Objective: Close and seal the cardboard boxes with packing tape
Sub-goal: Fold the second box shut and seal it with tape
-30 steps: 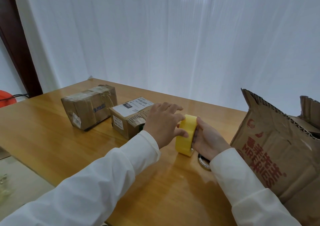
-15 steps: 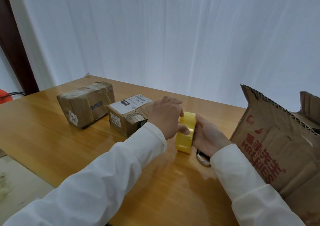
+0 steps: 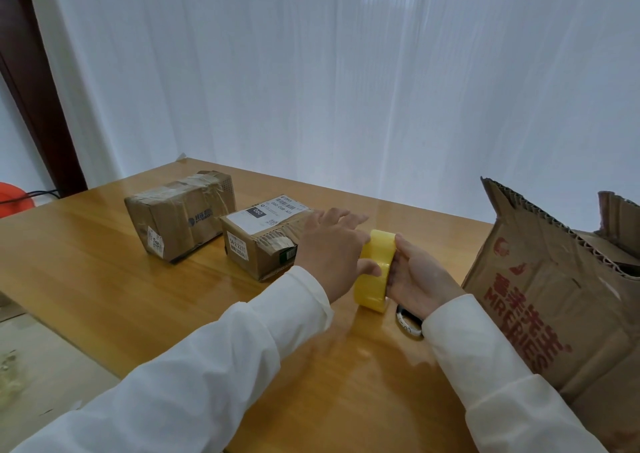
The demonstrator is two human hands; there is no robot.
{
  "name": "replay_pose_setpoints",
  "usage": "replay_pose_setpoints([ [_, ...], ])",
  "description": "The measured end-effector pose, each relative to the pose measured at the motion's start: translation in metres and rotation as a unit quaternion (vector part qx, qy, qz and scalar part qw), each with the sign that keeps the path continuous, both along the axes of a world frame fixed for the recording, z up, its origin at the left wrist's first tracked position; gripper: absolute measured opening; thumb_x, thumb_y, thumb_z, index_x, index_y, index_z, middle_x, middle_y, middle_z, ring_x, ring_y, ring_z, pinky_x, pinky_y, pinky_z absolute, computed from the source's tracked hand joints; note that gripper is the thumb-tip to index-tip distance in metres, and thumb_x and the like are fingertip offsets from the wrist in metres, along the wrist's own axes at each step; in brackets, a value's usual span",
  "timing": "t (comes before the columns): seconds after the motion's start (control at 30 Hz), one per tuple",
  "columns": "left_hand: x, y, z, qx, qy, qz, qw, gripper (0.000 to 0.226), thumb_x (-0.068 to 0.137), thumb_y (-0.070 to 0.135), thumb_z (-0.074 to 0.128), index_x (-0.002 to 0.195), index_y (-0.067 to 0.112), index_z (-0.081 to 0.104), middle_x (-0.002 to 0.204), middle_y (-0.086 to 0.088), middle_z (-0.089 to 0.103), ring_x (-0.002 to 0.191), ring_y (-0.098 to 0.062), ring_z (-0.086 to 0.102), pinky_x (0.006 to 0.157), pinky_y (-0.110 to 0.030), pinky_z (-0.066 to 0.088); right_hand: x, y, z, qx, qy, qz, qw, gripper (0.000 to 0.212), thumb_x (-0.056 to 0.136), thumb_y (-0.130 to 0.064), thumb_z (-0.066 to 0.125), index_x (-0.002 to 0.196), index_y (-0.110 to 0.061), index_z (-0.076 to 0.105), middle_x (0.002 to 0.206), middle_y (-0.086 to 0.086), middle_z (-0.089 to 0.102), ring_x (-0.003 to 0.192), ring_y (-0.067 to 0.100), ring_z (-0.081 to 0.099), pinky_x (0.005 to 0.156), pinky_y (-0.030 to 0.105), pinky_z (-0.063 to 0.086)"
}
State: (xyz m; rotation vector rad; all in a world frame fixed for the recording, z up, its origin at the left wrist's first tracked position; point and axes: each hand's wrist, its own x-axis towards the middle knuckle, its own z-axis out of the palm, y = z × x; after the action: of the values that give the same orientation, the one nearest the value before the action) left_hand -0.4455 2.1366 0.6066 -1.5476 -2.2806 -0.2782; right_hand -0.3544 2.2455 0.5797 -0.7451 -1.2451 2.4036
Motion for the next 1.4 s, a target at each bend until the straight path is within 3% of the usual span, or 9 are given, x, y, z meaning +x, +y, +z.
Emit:
replay_pose_setpoints([
  [0.1,0.006,-0.002,-0.005,0.052,0.036,-0.055,0.997,0.030,0.085,0.048,0.060,0.098,0.025,0.073,0.134,0.008,0.055,0.128,-0.021,0.043,0.104,-0.045,0.028,-0.002,0.003,-0.003,-0.003,-0.004,-0.007,1.000,0.054,0.103,-0.041,0.030,0.139,-0.003,0.041,0.109,0.012,0.062,0.097,0.024,0.059,0.108,0.048,0.036],
  [0.2,0.007,0.001,-0.008,0.134,-0.005,-0.069,0.989,0.027,0.081,0.041,0.057,0.093,0.023,0.074,0.109,0.005,0.069,0.105,-0.023,0.061,0.090,-0.043,0.042,-0.003,0.004,-0.003,-0.020,0.001,-0.014,1.000,0.045,0.103,-0.040,0.032,0.126,-0.005,0.048,0.092,0.009,0.065,0.078,0.018,0.063,0.086,0.037,0.047],
  [0.3,0.005,0.005,-0.007,0.090,-0.031,-0.043,0.995,0.038,0.096,0.042,0.042,0.126,0.026,0.059,0.129,0.009,0.058,0.123,-0.018,0.046,0.102,-0.037,0.026,-0.004,0.003,-0.002,-0.017,-0.011,-0.018,1.000,0.043,0.102,-0.040,0.033,0.128,-0.008,0.046,0.100,0.009,0.061,0.090,0.020,0.059,0.091,0.038,0.044],
  [0.47,-0.003,0.003,-0.011,0.088,-0.023,-0.026,0.995,0.037,0.096,0.047,0.043,0.125,0.031,0.059,0.125,0.011,0.059,0.120,-0.015,0.044,0.101,-0.032,0.020,-0.003,0.002,0.000,-0.002,-0.016,-0.007,1.000,0.056,0.102,-0.041,0.032,0.144,-0.003,0.036,0.140,0.017,0.049,0.130,0.030,0.045,0.113,0.048,0.030],
  [0.77,-0.003,0.004,-0.024,0.200,-0.050,-0.026,0.978,0.028,0.084,0.044,0.051,0.079,0.027,0.073,0.081,0.011,0.068,0.081,-0.018,0.061,0.076,-0.034,0.036,0.000,0.000,0.002,0.001,-0.008,0.009,1.000,0.055,0.102,-0.040,0.033,0.142,-0.003,0.039,0.129,0.016,0.055,0.123,0.029,0.050,0.110,0.049,0.034],
  [0.9,-0.007,0.006,-0.019,0.199,-0.049,-0.043,0.978,0.019,0.083,0.038,0.059,0.080,0.024,0.072,0.082,0.007,0.069,0.080,-0.020,0.061,0.078,-0.034,0.036,0.000,0.001,0.001,0.005,-0.012,0.010,1.000,0.053,0.102,-0.039,0.034,0.140,-0.002,0.041,0.111,0.013,0.060,0.105,0.026,0.056,0.103,0.046,0.038],
  [1.17,-0.012,0.010,0.006,0.123,-0.159,-0.038,0.979,0.015,0.089,0.033,0.061,0.095,0.025,0.072,0.094,0.007,0.067,0.097,-0.014,0.054,0.085,-0.028,0.036,0.000,-0.001,0.001,0.004,-0.009,-0.007,1.000,0.053,0.103,-0.037,0.033,0.137,0.001,0.043,0.126,0.019,0.058,0.114,0.029,0.055,0.101,0.046,0.040],
  [1.3,-0.012,0.018,0.008,0.059,0.018,-0.030,0.998,0.019,0.093,0.035,0.054,0.098,0.024,0.069,0.102,0.008,0.064,0.106,-0.018,0.050,0.089,-0.034,0.033,-0.002,0.001,0.000,-0.004,-0.008,-0.015,1.000,0.051,0.103,-0.037,0.033,0.134,0.002,0.044,0.110,0.014,0.063,0.107,0.027,0.058,0.103,0.045,0.040],
  [1.4,-0.004,0.021,0.000,0.041,0.172,0.009,0.984,0.012,0.072,0.031,0.074,0.073,0.021,0.067,0.074,0.005,0.065,0.078,-0.020,0.058,0.071,-0.030,0.040,-0.003,0.001,-0.001,-0.012,-0.003,-0.032,0.999,0.051,0.103,-0.034,0.036,0.138,0.002,0.041,0.129,0.017,0.057,0.121,0.031,0.052,0.107,0.048,0.037],
])
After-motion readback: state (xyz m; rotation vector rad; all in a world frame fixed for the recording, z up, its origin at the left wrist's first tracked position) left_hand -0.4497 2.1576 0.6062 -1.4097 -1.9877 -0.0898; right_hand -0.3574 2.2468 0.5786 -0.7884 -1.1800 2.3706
